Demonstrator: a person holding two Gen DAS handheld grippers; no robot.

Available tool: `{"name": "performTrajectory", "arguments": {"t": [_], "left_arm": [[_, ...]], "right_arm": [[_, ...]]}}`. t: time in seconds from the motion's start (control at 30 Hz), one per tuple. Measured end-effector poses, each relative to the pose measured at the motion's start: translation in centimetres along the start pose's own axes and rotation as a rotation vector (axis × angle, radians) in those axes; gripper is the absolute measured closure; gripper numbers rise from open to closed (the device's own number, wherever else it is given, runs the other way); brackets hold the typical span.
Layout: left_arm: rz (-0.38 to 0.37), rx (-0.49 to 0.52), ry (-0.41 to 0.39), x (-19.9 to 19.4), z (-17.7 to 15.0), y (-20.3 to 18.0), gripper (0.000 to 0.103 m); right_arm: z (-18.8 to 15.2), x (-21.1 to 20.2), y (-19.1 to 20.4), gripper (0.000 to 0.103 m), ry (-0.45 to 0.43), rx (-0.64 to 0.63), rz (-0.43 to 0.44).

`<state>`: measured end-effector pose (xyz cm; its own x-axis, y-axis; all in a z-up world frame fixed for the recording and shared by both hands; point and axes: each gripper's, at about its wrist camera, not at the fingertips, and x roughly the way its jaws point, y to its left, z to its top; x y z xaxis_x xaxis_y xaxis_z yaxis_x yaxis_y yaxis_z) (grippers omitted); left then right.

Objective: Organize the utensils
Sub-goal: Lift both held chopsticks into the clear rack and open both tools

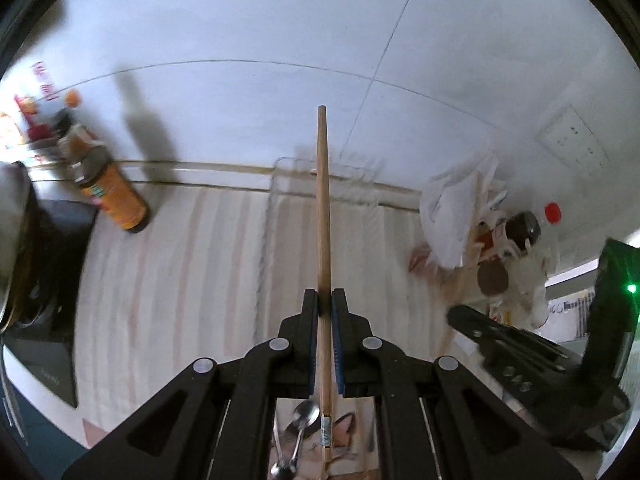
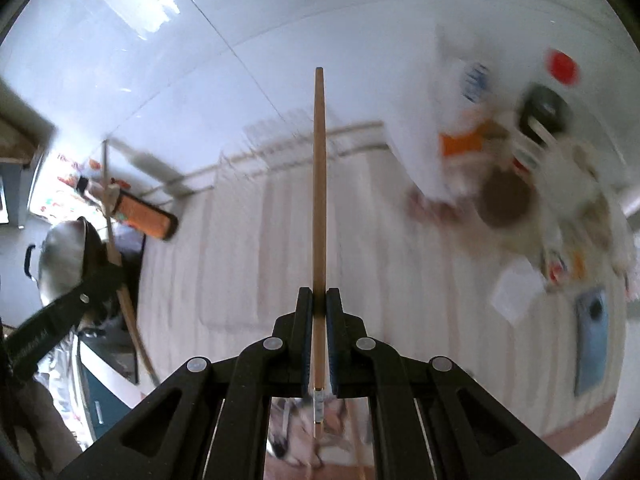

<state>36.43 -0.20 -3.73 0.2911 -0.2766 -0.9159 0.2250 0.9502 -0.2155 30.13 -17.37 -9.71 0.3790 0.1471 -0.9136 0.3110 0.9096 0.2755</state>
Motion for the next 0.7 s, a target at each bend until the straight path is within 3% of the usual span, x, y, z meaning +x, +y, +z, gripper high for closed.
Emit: {"name": "performTrajectory", "arguments": {"t": [0.17, 0.3, 0.47, 0.5, 0.57, 0.63, 0.7], "left_arm": [[-0.01, -0.017, 0.094, 5.2, 3.0, 0.1, 0.099], [-0.021, -0.025, 0.185, 9.3, 4.3, 1.0, 0.098], [0.008, -0.016, 0.199, 10.0, 4.2, 1.4, 0.096], [0.026, -0.015, 0.185, 9.6, 3.8, 1.6, 0.096], [0.072, -0.013, 0.159, 8.8, 3.5, 1.8, 0.092], [0.134, -0.015, 0.11, 7.5, 2.5, 2.3, 0.091], [0.208, -0.008, 0.057, 6.2, 1.6, 2.7, 0.077]], "right_arm": [[4.3, 4.2, 1.7, 0.096, 0.028, -0.017, -0.022], [6.0, 8.1, 2.3, 0.096, 0.084, -0.022, -0.042], [6.3, 12.4, 2.4, 0.094, 0.191, -0.037, -0.051], [6.2, 12.8, 2.3, 0.091, 0.2, -0.035, -0.064], [5.7, 12.7, 2.2, 0.069, 0.195, -0.034, -0.069], [5.3, 12.3, 1.8, 0.061, 0.168, -0.035, -0.076], [4.7, 11.1, 1.7, 0.058, 0.137, -0.041, -0.082]]}}
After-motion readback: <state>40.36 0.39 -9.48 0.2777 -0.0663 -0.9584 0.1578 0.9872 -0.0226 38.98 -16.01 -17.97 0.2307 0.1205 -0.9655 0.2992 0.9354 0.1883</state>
